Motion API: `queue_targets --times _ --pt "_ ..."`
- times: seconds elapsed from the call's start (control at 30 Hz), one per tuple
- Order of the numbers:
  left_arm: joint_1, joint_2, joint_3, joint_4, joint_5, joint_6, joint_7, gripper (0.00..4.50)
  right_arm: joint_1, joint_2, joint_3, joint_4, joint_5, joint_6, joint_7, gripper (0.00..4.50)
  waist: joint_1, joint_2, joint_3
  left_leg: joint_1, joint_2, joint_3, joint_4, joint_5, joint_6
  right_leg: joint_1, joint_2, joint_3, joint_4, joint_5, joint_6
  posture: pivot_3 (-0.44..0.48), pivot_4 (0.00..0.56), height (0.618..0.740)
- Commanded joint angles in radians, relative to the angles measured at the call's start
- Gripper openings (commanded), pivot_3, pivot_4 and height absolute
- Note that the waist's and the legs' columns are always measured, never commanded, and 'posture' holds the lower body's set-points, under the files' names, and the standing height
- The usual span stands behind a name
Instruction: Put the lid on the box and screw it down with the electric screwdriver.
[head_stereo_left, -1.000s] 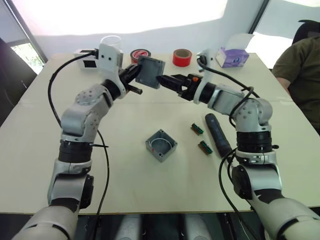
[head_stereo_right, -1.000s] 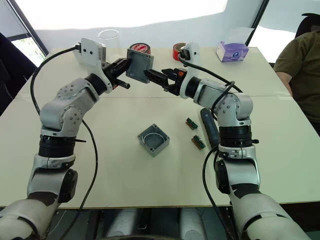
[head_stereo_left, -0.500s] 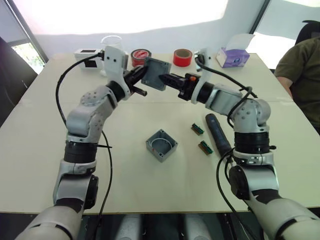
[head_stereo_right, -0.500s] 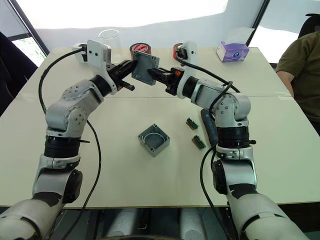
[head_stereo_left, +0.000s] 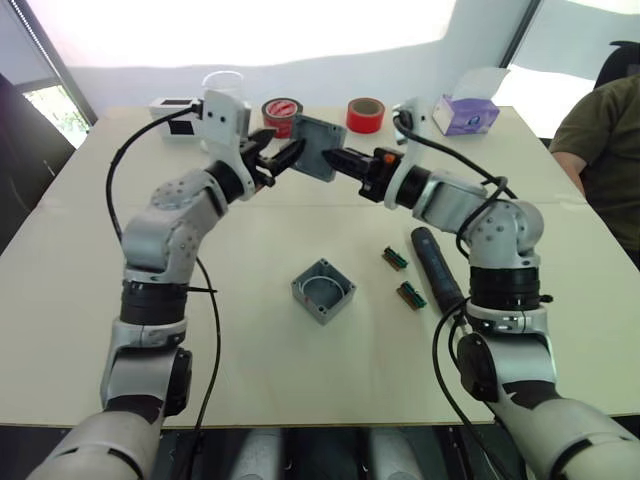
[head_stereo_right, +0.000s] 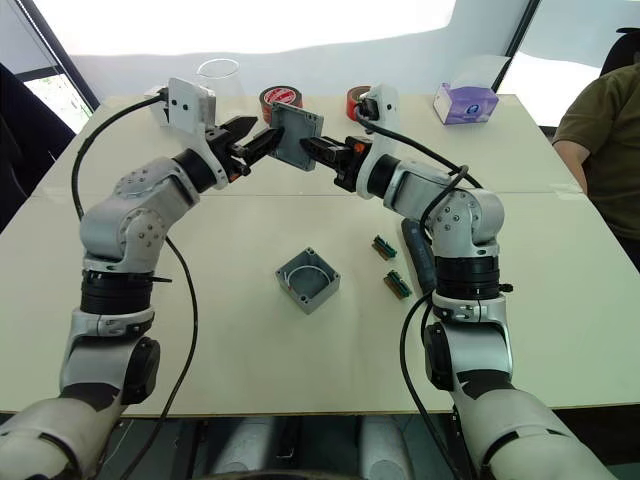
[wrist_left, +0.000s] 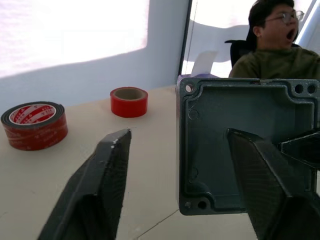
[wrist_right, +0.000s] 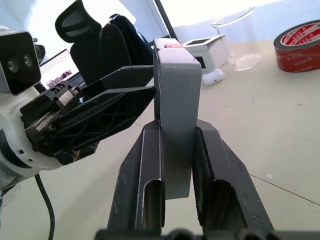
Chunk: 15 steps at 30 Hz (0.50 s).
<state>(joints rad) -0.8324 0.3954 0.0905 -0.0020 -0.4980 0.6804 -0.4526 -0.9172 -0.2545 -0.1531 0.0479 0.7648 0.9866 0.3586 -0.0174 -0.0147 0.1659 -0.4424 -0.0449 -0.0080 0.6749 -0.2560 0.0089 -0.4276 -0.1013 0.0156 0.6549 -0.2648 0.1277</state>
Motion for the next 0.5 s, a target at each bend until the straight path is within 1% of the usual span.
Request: queue_targets --times 0.03,0.1,0.13,0.17,0.2,0.23,0.3,0.4,0.47,0.5 --pt "-0.029 0.083 0.082 -0.087 -0.111 0.119 -0.066 3.5 0.037 -0.062 0.018 -0.146 -0.104 -0.128 -0.006 0.16 0.0 0.0 0.0 0.0 0.0 0.0 0.0 0.0 0.0 0.0 0.0 0.0 0.0 0.0 0.0 0.0 0.15 0.74" --pt "-0.025 0.111 0.105 -0.09 -0.141 0.161 -0.074 3.5 0.106 -0.145 0.093 -0.246 -0.208 -0.216 0.038 0.16 0.005 0.0 0.0 0.0 0.0 0.0 -0.001 0.0 0.0 0.0 0.0 0.0 0.0 0.0 0.0 0.0 0.15 0.74" --pt "-0.021 0.121 0.118 -0.086 -0.158 0.182 -0.078 3.5 0.158 -0.213 0.16 -0.307 -0.293 -0.291 0.076 0.16 0.008 0.0 0.0 0.0 0.0 -0.001 -0.001 0.0 0.0 0.0 0.0 0.0 0.0 0.0 0.0 0.0 0.15 0.74" --pt "-0.015 0.129 0.129 -0.081 -0.172 0.199 -0.083 3.28 0.219 -0.288 0.232 -0.37 -0.39 -0.383 0.117 0.16 0.008 0.0 0.0 0.0 -0.001 -0.001 -0.001 0.0 0.0 0.0 0.0 0.0 -0.002 0.0 0.0 0.0 0.15 0.74" --pt "-0.004 0.137 0.132 -0.079 -0.182 0.213 -0.093 3.01 0.286 -0.36 0.297 -0.431 -0.488 -0.471 0.142 0.16 0.008 0.0 0.0 0.0 -0.001 -0.001 0.0 -0.001 0.001 0.001 -0.001 0.0 -0.004 0.0 0.0 0.0 0.15 0.74" --pt "0.003 0.141 0.133 -0.08 -0.187 0.223 -0.098 2.77 0.332 -0.404 0.332 -0.468 -0.55 -0.531 0.156 0.16 0.007 0.0 0.0 0.0 -0.001 0.0 0.0 -0.001 0.001 0.001 -0.001 0.0 -0.004 0.0 0.0 0.0 0.15 0.74" --pt "0.024 0.145 0.102 -0.091 -0.18 0.226 -0.119 2.0 0.42 -0.459 0.384 -0.524 -0.68 -0.649 0.137 0.16 0.003 0.0 0.0 0.0 -0.001 0.0 0.0 -0.001 0.002 0.002 0.0 0.0 -0.005 0.0 0.001 0.0 0.15 0.74" --pt "0.038 0.125 0.058 -0.093 -0.172 0.223 -0.139 0.98 0.527 -0.528 0.465 -0.546 -0.926 -0.841 0.082 0.16 0.0 0.0 0.0 0.001 0.0 0.001 0.001 -0.001 0.001 0.001 0.0 0.0 -0.004 0.0 0.001 0.0 0.15 0.74" --pt "0.043 0.116 0.037 -0.089 -0.163 0.216 -0.149 0.25 0.57 -0.554 0.497 -0.536 -1.058 -0.945 0.052 0.16 0.004 -0.001 0.0 0.001 0.001 0.001 0.001 -0.001 0.001 0.001 0.001 0.0 -0.004 0.0 0.001 0.0 0.15 0.74" --pt "0.047 0.113 0.015 -0.088 -0.154 0.21 -0.162 0.05 0.593 -0.563 0.514 -0.531 -1.126 -1.003 0.026 0.16 0.005 -0.001 0.0 0.001 0.001 0.001 0.002 0.0 0.001 0.001 0.001 0.0 -0.004 0.0 0.001 0.0 0.15 0.74"
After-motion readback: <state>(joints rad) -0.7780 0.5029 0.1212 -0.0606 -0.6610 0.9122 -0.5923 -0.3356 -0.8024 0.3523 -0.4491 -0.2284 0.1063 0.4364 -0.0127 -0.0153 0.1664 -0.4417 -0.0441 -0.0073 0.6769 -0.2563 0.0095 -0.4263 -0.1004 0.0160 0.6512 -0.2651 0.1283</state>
